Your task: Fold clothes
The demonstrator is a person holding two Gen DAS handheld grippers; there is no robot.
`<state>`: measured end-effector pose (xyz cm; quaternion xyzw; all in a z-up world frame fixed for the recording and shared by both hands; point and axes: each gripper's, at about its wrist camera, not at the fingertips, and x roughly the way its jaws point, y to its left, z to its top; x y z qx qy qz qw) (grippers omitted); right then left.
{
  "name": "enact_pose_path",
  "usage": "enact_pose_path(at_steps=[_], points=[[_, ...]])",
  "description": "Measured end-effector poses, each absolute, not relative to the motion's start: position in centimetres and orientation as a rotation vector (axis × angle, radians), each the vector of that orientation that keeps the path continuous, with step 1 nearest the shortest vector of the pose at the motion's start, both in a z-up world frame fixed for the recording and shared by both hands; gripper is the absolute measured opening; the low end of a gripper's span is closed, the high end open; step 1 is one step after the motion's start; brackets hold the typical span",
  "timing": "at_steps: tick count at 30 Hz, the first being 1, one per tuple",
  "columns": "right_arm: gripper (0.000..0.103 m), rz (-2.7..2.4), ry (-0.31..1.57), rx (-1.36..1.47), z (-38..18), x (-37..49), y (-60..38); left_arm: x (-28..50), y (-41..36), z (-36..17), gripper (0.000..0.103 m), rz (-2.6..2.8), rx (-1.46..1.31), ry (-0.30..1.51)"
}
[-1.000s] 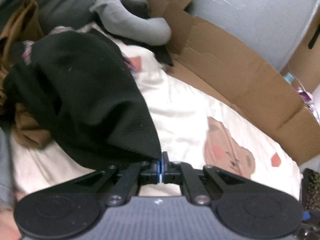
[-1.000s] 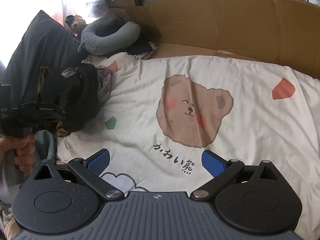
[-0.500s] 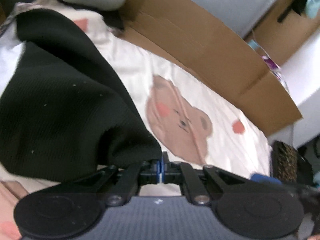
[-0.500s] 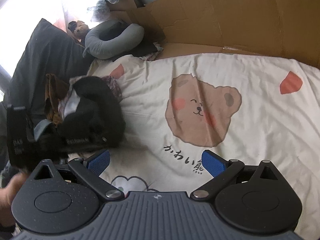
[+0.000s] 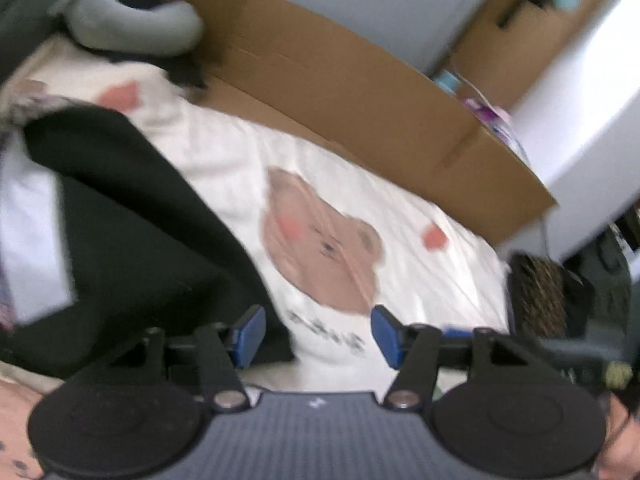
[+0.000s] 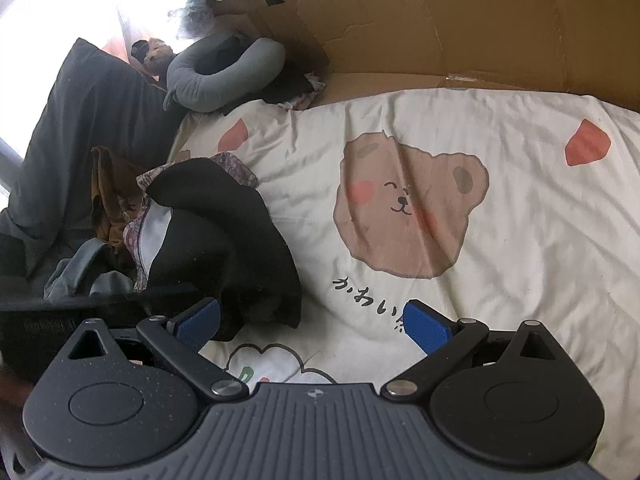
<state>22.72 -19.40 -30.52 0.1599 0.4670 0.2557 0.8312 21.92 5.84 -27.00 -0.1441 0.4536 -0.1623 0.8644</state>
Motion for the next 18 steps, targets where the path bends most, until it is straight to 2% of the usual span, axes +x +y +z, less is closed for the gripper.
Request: enact_pose_path(at_steps=[1, 4, 12, 18], points=[[0.1, 0.541, 0.989, 0.339, -30.5, 22.7, -19.5, 22.3, 6.7, -26.7, 0.062, -0.304, -0.3, 0.93], [0.1, 0.537, 0.987, 0.337, -30.4, 22.6, -19.7, 23.2, 8.3, -26.2, 0.074, -0.189, -0.263, 0.888], [0.1, 0.547, 0.996, 0.329, -30.8, 22.6, -19.5, 24.6, 12.4, -27.5, 0.081, -0.024, -0.282, 0.864], [0.1, 0.555, 1.003, 0.322, -31.1, 22.5, -19.1, 24.7, 14.1, -29.8, 0.081, -0.009, -0.352, 0.913]])
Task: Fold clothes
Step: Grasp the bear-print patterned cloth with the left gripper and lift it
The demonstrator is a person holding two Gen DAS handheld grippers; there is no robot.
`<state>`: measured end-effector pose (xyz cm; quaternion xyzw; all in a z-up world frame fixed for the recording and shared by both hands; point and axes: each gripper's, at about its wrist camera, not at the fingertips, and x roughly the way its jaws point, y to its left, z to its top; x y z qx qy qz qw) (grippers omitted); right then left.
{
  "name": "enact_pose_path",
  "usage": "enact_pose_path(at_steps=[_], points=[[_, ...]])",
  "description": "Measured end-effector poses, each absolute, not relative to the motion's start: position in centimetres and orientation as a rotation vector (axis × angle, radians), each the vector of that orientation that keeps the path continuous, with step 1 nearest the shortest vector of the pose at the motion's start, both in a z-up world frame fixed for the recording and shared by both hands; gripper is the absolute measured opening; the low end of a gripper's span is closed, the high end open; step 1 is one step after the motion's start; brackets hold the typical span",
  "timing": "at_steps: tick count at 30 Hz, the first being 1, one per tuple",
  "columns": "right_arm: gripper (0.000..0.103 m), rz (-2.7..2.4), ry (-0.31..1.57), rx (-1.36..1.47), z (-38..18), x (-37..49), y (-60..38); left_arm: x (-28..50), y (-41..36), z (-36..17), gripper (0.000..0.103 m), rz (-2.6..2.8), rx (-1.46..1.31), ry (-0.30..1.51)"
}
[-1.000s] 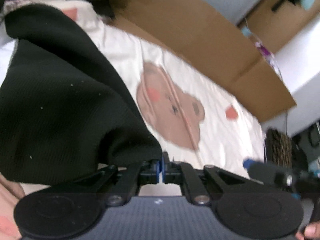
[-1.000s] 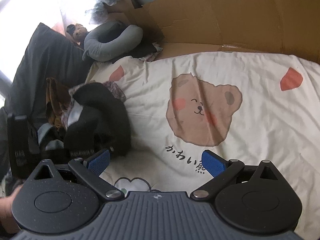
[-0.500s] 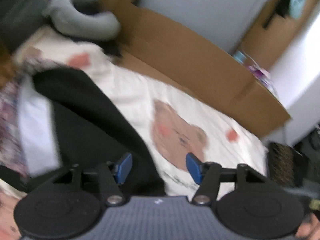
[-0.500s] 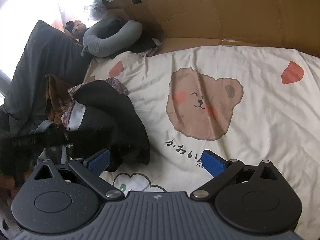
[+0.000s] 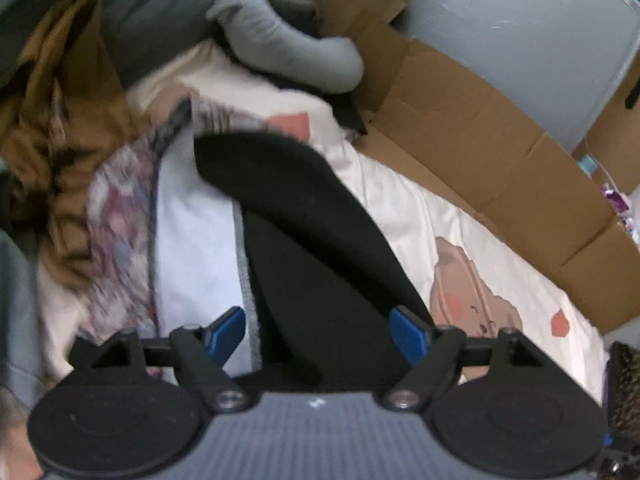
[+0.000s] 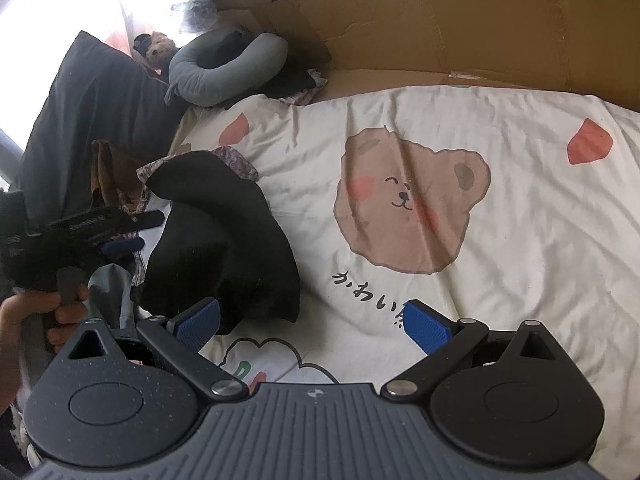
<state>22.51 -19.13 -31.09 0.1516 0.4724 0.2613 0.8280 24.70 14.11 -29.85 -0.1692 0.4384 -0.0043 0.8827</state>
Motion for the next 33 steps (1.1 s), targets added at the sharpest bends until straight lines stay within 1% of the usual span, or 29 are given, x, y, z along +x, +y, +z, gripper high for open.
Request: enact_pose_path(at_steps=[6, 10, 12, 20, 26, 30, 33], points=[[0.1, 0.568, 1.012, 0.317, -31.4, 22.3, -18.8, 25.7, 14.4, -31.7, 0.081, 0.014, -0.393, 0.91], [0.1, 0.584, 1.014, 0.303, -31.5, 22.2, -18.4, 26.9, 14.7, -31.3, 0.081, 0.017, -0.405, 0.869], [0.1, 0.587, 1.018, 0.301, -31.5, 22.1, -18.2, 27.5, 14.9, -31.1, 0.079, 0.021, -0.406, 0.851], [0.1, 0.585, 1.027, 0.294, -31.8, 22.0, -18.3, 30.8, 17.2, -30.9, 0.078, 0.08, -0.359, 0.799], [0.1, 0.587, 1.037, 0.29, -32.1, 22.0, -18.1, 31.7, 18.3, -30.9, 0.079, 0.11, -0.327, 0.756], [0.1, 0.589, 1.036, 0.279, -32.1, 21.9, -18.0, 31.8, 18.6, -31.7, 0.082, 0.118, -0.306, 0.723], [0.1, 0.588, 1.039, 0.277, -32.1, 21.9, -18.0, 31.7, 18.8, -32.2, 0.082, 0.104, -0.301, 0.701]])
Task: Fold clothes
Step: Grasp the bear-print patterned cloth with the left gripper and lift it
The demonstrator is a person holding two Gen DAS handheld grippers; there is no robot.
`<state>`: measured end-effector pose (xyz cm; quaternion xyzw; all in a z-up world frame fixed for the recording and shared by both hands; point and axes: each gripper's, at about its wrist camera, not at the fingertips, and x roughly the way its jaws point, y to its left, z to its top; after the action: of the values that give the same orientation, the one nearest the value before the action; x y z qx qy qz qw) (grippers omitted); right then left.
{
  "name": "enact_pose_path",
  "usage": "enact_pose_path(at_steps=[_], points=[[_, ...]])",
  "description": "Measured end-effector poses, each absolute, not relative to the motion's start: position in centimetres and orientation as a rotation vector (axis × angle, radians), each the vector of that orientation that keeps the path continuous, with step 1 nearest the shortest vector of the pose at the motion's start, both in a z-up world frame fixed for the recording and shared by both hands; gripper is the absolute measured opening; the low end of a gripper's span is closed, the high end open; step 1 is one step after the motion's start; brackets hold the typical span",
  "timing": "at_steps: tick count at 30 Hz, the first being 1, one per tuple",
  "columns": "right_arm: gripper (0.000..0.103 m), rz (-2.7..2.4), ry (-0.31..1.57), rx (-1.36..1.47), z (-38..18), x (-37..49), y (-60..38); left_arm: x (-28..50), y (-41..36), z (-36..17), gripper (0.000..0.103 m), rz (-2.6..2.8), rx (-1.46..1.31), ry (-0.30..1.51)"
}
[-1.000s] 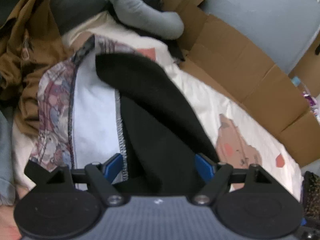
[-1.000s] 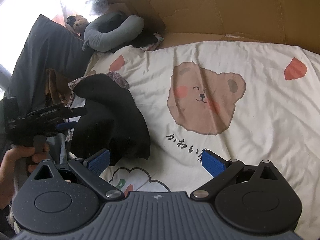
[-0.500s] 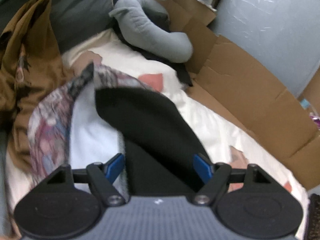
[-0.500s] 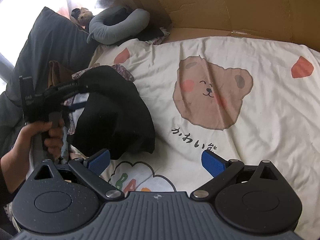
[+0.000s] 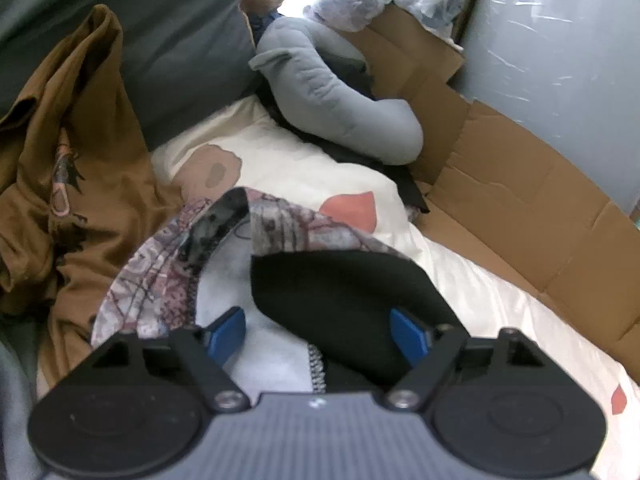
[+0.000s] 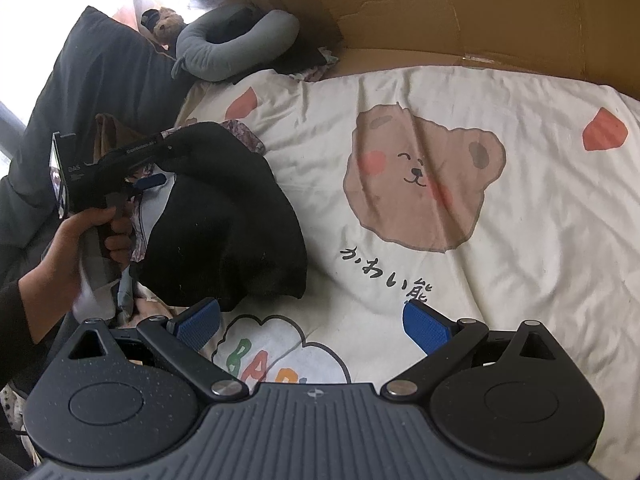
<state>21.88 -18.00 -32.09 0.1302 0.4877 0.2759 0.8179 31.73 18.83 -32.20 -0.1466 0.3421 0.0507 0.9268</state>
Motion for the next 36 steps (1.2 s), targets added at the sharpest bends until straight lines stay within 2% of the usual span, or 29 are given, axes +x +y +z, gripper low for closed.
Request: enact_pose_path(at_steps=[5, 7, 10, 12, 13, 17, 26, 33, 36], points=[[0.1, 0.584, 1.04, 0.279, -32.1, 21.9, -18.1, 32.1, 19.4, -31.7, 0.081, 0.057, -0.305, 0.657], [0.1, 0.585, 1.04, 0.277, -32.2, 21.8, -18.0, 32.2, 19.4, -31.4, 0.076, 0.043, -0.301, 0.65], [0.1, 0.587, 1.041, 0.279, -32.2, 21.8, -18.0, 32.0, 19.0, -31.3, 0.046, 0.044, -0.286, 0.643], [0.1, 0.588, 1.041, 0.277, -32.2, 21.8, -18.0, 31.9, 18.6, -31.5, 0.014, 0.029, -0.273, 0.658], [0.1, 0.588, 1.039, 0.275, -32.2, 21.8, -18.0, 31.8, 18.4, -31.6, 0.01, 0.019, -0.266, 0.665], [0.1, 0.596, 1.023, 0.295, -31.9, 21.9, -18.2, 30.9, 17.3, -31.2, 0.005, -0.005, -0.272, 0.682], [0.1, 0.612, 0.995, 0.346, -30.9, 22.3, -18.6, 26.9, 11.6, -29.3, 0.005, -0.188, -0.184, 0.688], [0.1, 0.636, 0.993, 0.41, -30.6, 22.6, -18.9, 24.6, 8.6, -29.5, 0.004, -0.288, -0.255, 0.748], [0.091, 0.635, 0.998, 0.458, -30.7, 22.8, -19.3, 23.8, 7.5, -30.3, 0.004, -0.324, -0.318, 0.801]])
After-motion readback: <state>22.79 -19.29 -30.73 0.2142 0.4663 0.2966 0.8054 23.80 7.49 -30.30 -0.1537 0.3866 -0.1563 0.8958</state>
